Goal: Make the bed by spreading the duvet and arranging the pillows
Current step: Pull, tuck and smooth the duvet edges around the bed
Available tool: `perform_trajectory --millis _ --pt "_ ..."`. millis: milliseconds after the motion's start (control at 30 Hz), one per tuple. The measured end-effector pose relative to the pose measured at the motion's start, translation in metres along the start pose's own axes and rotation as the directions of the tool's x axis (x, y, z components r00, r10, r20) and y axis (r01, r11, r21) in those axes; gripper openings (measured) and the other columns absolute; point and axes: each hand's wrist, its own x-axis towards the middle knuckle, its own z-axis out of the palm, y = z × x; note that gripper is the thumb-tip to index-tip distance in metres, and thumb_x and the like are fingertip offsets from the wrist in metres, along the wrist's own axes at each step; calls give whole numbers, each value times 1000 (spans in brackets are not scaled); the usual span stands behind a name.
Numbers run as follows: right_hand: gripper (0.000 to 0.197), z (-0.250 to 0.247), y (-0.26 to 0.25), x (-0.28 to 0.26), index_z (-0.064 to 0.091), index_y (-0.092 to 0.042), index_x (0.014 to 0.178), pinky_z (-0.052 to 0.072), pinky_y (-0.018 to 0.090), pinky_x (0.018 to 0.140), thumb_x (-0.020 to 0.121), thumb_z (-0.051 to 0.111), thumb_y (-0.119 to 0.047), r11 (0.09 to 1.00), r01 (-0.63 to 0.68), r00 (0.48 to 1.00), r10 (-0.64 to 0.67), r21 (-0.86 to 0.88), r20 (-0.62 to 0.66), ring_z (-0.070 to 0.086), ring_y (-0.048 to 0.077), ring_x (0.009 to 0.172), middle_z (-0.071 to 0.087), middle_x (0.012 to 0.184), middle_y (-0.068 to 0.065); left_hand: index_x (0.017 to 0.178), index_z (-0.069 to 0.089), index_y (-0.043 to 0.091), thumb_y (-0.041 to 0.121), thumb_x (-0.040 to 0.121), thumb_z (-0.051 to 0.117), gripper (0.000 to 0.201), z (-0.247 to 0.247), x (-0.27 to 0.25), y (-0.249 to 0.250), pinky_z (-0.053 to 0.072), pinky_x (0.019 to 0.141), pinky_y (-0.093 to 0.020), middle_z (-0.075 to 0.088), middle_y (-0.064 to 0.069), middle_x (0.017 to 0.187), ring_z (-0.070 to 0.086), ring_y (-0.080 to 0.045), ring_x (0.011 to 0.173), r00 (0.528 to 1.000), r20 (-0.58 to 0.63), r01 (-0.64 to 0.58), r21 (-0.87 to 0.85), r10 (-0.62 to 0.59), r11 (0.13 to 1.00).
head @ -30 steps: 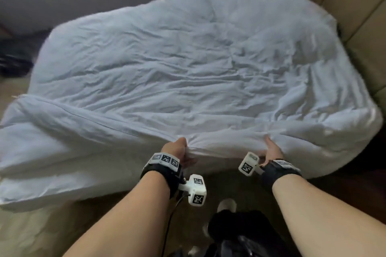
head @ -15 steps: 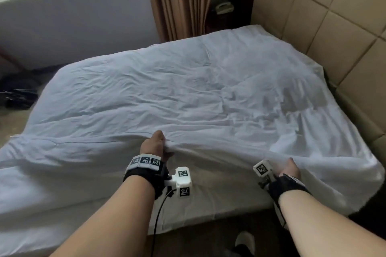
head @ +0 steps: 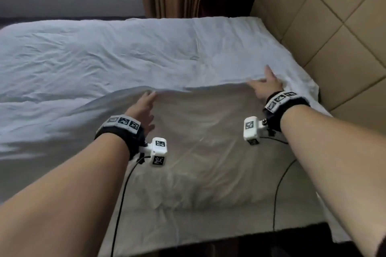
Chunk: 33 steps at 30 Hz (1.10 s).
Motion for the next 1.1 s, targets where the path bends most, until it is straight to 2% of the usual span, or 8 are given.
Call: perform_trajectory --millis 133,267,433,600,733,833,967,1100 --pt "72 23 36 23 36 -32 155 44 31 104 90 67 -34 964 -21 967 87 -265 241 52 30 133 47 152 9 148 49 22 42 101 58 52 30 56 -1 38 108 -47 44 -11 157 41 -36 144 1000 0 -8 208 8 978" --pt "55 23 120 28 55 -21 139 54 43 96 87 67 -31 792 -61 917 285 -608 279 62 35 113 63 129 13 148 52 25 34 97 66 54 67 84 -47 42 107 -44 52 -5 150 51 -33 133 990 43 104 393 -131 914" --pt "93 -21 193 47 29 -29 156 34 51 115 75 70 -47 714 -321 879 470 -622 86 31 39 144 27 161 13 147 53 23 30 96 69 54 123 97 -73 49 100 -43 57 -11 143 57 -34 126 979 49 148 488 -196 860" --pt "95 -79 259 90 15 -36 158 21 53 122 79 68 -40 747 -437 888 449 -501 -104 16 36 150 14 165 7 144 55 21 28 95 70 52 192 102 -92 52 100 -44 60 -11 137 60 -32 117 981 53 126 573 -189 810" --pt "119 -119 293 132 -6 -36 159 16 48 124 76 79 -34 825 -411 911 388 -388 -139 11 33 153 5 167 8 144 55 23 30 81 82 69 252 97 -109 47 104 -58 61 -23 138 60 -46 121 983 15 127 653 -180 747" --pt "131 -136 299 157 -16 -48 154 10 49 125 70 85 -45 848 -293 949 314 -442 -27 2 30 155 -9 169 0 146 53 25 28 82 83 71 301 90 -120 49 103 -52 57 -15 144 63 -38 121 985 53 77 712 -164 698" --pt "90 -128 285 182 21 -38 158 9 44 125 83 70 -48 843 -42 960 183 -537 213 -1 31 155 1 169 -8 146 54 27 21 88 78 62 357 81 -115 52 102 -43 57 -9 145 60 -28 124 980 115 28 726 -161 687" --pt "35 -138 247 196 65 -13 126 41 28 88 96 61 -30 987 -144 935 161 -77 316 60 30 117 65 126 13 146 54 25 19 91 75 60 385 82 -109 51 103 -48 54 -9 149 59 -28 125 984 111 23 703 -142 710"
